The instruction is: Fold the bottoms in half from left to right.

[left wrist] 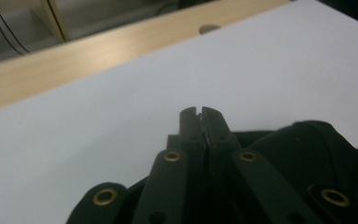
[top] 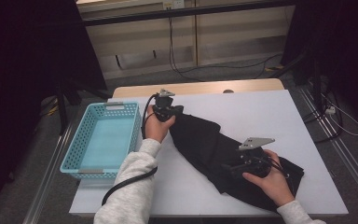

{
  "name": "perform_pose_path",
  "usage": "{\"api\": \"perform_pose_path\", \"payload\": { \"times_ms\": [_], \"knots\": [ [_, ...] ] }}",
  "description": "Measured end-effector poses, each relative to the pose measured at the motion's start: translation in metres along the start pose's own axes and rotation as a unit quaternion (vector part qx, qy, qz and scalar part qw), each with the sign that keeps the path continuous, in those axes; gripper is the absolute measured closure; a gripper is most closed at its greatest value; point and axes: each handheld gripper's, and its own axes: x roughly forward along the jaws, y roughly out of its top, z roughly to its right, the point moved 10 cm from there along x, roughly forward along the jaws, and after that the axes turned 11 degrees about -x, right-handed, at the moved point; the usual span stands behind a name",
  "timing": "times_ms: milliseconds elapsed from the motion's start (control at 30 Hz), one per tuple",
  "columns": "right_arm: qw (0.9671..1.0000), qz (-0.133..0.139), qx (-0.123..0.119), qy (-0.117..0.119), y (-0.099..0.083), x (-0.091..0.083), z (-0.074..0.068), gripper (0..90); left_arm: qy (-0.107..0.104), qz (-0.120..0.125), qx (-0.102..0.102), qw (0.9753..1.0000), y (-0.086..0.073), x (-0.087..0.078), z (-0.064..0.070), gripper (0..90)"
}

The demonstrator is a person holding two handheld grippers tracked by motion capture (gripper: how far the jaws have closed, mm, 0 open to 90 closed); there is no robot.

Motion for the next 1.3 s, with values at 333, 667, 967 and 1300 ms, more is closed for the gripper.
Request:
{"api": "perform_pose_path", "payload": {
  "times_ms": [333,667,967,1300],
  "knots": [
    [1.0,0.002,0.001,-0.001,0.001,-0.001,0.0,19.1,0.033,-0.018,-0.048,0.9981,-0.029,-0.015,-0.031,26.5],
    [0.9999,0.003,0.005,-0.011,-0.001,-0.007,0.006,18.9,0.071,-0.055,-0.063,0.994,-0.071,-0.012,-0.044,22.5],
    [0.9995,0.01,0.015,-0.027,-0.005,-0.019,0.018,18.9,0.084,-0.056,-0.065,0.9928,-0.078,-0.006,-0.044,35.2],
    [0.9994,0.009,0.014,-0.031,-0.006,-0.021,0.019,18.9,0.038,-0.071,-0.099,0.9918,-0.08,-0.007,-0.026,80.3]
  ]
}}
